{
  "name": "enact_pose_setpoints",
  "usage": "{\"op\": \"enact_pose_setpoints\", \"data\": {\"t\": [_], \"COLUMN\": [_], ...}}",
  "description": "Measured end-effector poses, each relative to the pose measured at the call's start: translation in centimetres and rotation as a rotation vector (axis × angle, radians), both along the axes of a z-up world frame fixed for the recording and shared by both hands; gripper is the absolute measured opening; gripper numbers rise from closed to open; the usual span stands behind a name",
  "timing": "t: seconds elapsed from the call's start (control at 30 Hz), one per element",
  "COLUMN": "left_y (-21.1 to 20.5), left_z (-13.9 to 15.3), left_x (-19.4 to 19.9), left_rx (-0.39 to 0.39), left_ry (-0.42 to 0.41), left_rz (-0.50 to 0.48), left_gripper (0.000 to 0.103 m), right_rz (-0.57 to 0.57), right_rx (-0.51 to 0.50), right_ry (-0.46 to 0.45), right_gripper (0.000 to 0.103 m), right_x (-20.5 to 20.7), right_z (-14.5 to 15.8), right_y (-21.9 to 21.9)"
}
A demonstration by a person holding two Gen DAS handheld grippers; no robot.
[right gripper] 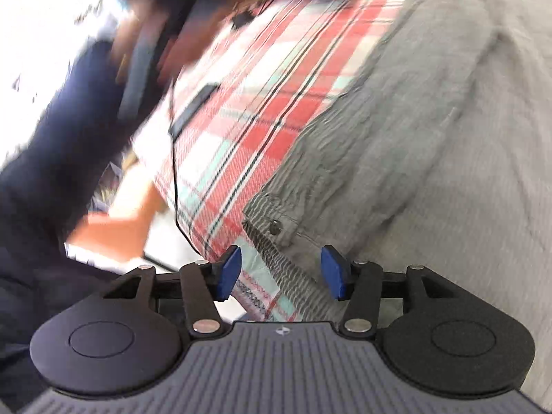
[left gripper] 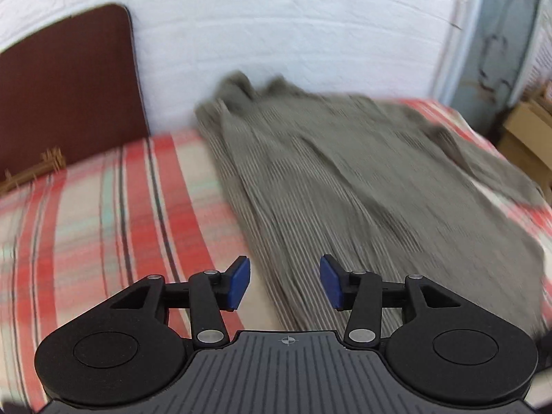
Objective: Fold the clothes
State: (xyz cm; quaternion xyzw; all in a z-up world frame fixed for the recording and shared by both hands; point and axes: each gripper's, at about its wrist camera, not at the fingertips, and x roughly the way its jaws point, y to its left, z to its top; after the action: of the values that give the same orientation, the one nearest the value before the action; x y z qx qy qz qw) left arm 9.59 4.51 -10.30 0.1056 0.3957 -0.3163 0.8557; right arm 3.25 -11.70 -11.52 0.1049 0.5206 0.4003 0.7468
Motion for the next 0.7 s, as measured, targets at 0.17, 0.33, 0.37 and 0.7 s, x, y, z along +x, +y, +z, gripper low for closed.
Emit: {"op": "enact_pose_setpoints", "data": {"t": [0.17,0.33,0.37,0.7], "left_y": [1.8,3.2,3.4,2.4], "left_z": [-2.7,-2.8,-2.7,-4.1], "left_x": [-7.0,-10.5,-10.9,-10.9], "left_rx": [-0.025,-0.11,-0.129,-0.156], "left_ry": [0.073,0.09,0.092,0.143], "left_rz": [-0.008,0.019,0.024,0.037], "left_gripper": [0.063,0.067,0.069,0.069], "right_rz": [-0.288,-0.385,-0.377,-0.361], "right_rx": [0.07,0.141,0.145,0.137], "right_ry": [0.023,0.043,0.052,0.075], "right_gripper": [0.057,0.054,0.052,0.043], "right_x": [-0.5,-0.6,-0.6,-0.5], "right_z": [-0.8,-2.1,-2.4,-3.7], "right_y": [-4.0,-4.0,-3.9,-2.8]}}
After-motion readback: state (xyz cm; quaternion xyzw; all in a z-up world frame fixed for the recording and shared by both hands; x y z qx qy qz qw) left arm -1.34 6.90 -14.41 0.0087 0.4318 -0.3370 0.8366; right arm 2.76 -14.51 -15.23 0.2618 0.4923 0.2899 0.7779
